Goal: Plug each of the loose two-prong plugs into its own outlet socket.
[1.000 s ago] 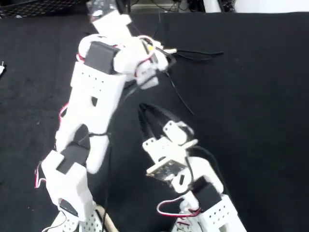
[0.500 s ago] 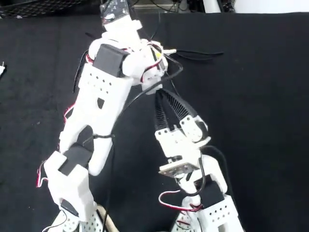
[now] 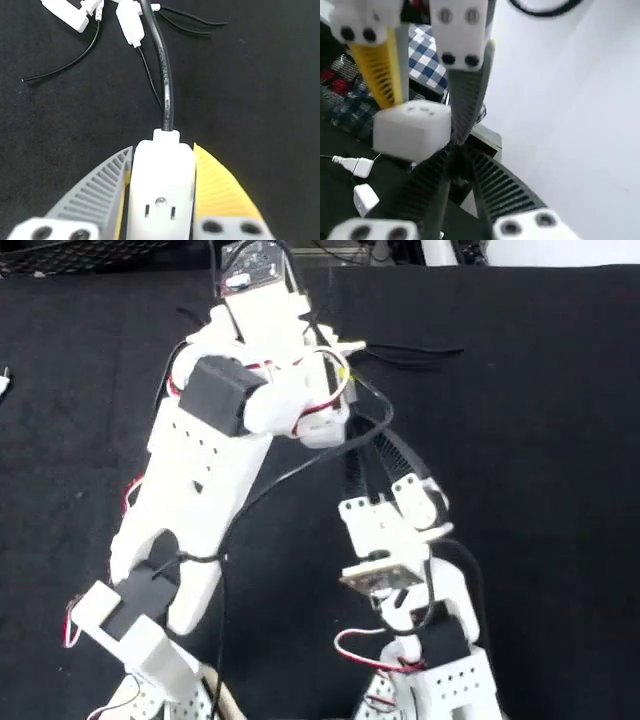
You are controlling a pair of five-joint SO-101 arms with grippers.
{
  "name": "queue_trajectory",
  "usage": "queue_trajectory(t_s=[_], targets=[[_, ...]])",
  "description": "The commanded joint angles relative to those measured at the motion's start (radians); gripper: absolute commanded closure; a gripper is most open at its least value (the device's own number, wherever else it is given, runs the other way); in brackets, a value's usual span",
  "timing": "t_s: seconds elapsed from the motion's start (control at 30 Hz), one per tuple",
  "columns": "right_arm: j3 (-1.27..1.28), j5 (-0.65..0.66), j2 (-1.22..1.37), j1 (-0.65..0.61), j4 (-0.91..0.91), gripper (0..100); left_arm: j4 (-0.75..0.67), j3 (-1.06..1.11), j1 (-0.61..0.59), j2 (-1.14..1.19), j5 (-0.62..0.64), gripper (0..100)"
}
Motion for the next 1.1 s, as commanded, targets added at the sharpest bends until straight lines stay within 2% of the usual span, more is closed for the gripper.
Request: queue_trajectory(t_s=[0.0,0.17,0.33,0.57,0.67,0.87,1.07], targets=[[-0.002,0.003,-0.091,0.003,0.014,98.6,0.005,-0.018,0.039,-0.072,0.002,97],[-0.002,0.003,-0.091,0.000,0.005,98.6,0.003,-0.008,0.022,-0.063,-0.003,97],[-0.002,0.009,-0.091,0.002,-0.104,98.5,-0.003,-0.013,-0.090,-0.032,-0.003,97],[-0.013,0.005,-0.091,0.029,-0.123,98.5,-0.003,-0.008,-0.231,-0.020,-0.003,97],[-0.018,-0.008,-0.091,0.008,-0.172,98.5,-0.002,0.012,-0.231,-0.011,-0.003,97],[-0.019,-0.081,-0.093,-0.074,-0.233,98.5,0.000,0.045,-0.134,-0.002,-0.003,97],[-0.016,-0.094,-0.094,-0.097,-0.232,98.6,-0.005,0.019,-0.131,-0.003,-0.005,97]])
